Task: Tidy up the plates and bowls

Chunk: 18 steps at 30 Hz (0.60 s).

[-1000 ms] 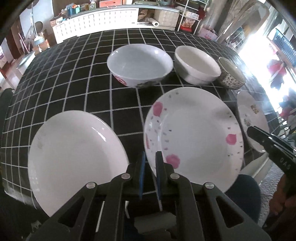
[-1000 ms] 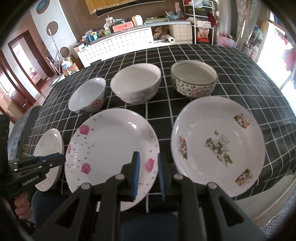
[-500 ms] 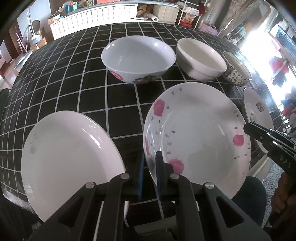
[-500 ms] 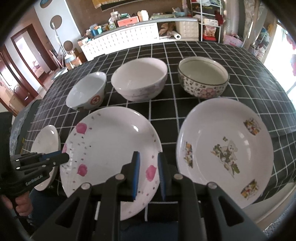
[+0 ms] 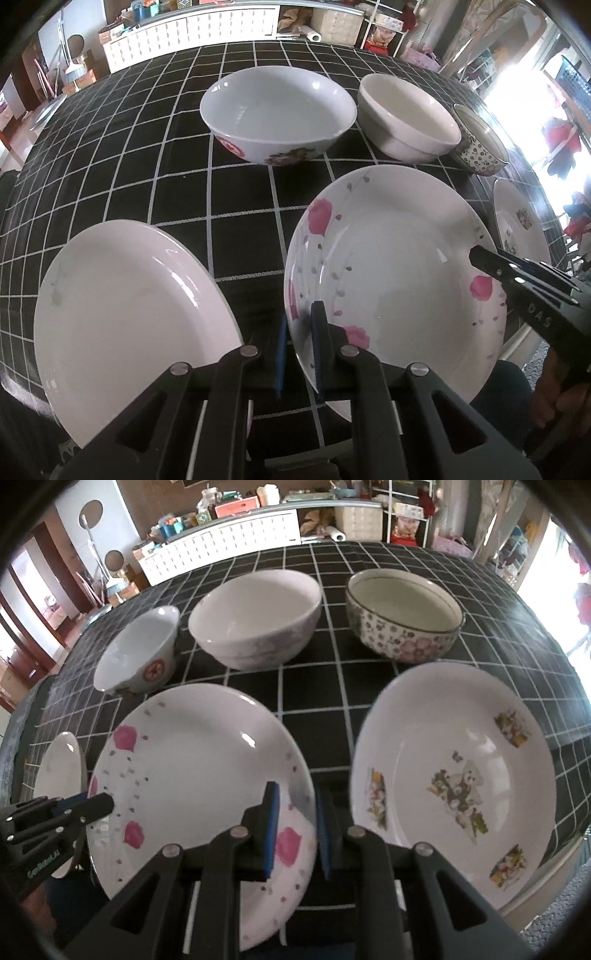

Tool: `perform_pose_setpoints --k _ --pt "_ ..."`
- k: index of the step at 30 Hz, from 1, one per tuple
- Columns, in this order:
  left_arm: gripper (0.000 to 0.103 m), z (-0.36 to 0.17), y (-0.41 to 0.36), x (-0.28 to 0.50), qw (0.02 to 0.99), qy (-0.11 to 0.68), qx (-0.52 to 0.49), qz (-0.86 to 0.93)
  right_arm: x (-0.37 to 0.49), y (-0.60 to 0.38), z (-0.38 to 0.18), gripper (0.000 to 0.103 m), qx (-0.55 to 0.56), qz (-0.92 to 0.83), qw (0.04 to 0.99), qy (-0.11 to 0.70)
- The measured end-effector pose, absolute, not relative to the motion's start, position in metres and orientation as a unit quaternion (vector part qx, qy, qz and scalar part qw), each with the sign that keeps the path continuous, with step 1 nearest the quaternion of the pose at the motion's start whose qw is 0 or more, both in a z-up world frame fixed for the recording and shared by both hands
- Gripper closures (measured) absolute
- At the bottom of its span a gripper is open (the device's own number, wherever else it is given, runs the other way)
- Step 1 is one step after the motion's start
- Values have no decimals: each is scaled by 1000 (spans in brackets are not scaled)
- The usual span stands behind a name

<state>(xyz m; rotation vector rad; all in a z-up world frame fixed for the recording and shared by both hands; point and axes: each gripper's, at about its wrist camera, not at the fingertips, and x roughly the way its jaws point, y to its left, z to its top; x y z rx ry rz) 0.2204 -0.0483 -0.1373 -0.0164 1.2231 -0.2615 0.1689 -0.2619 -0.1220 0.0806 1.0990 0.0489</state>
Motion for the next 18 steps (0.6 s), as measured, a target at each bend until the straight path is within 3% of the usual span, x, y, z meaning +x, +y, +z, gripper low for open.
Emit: perform_pose_setpoints --k 18 --pt "87 -142 -65 225 805 582 28 -114 169 -260 -126 76 53 -7 844 534"
